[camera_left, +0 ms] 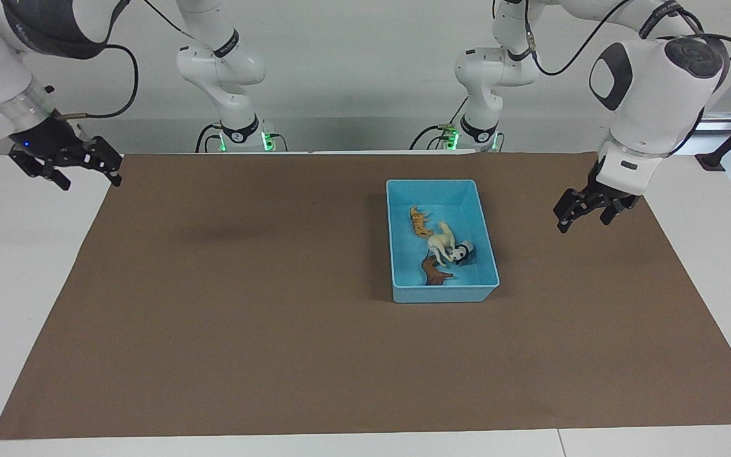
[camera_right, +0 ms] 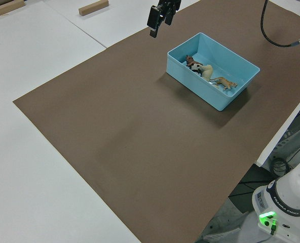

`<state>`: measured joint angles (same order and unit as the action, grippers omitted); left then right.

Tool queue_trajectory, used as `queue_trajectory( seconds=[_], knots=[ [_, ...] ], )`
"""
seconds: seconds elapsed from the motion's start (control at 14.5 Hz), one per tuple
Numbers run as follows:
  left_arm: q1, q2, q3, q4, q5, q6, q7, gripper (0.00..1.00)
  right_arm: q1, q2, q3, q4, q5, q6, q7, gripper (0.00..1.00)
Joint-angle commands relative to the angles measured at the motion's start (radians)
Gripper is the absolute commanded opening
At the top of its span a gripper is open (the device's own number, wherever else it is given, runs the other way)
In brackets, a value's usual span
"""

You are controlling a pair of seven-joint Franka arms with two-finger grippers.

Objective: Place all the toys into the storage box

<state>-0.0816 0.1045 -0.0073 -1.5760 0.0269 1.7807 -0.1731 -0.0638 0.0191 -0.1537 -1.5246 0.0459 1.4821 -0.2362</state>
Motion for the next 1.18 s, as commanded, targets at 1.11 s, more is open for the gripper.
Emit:
queue_trajectory(
  seconds=[1.11],
  knots=[
    [0.105,-0.233,0.006,-0.137,0.004,-0.175,0.173,1.0,0.013,-0.125,0.025,-0.08,-0.115,-0.086,0.031,1.0]
  ],
)
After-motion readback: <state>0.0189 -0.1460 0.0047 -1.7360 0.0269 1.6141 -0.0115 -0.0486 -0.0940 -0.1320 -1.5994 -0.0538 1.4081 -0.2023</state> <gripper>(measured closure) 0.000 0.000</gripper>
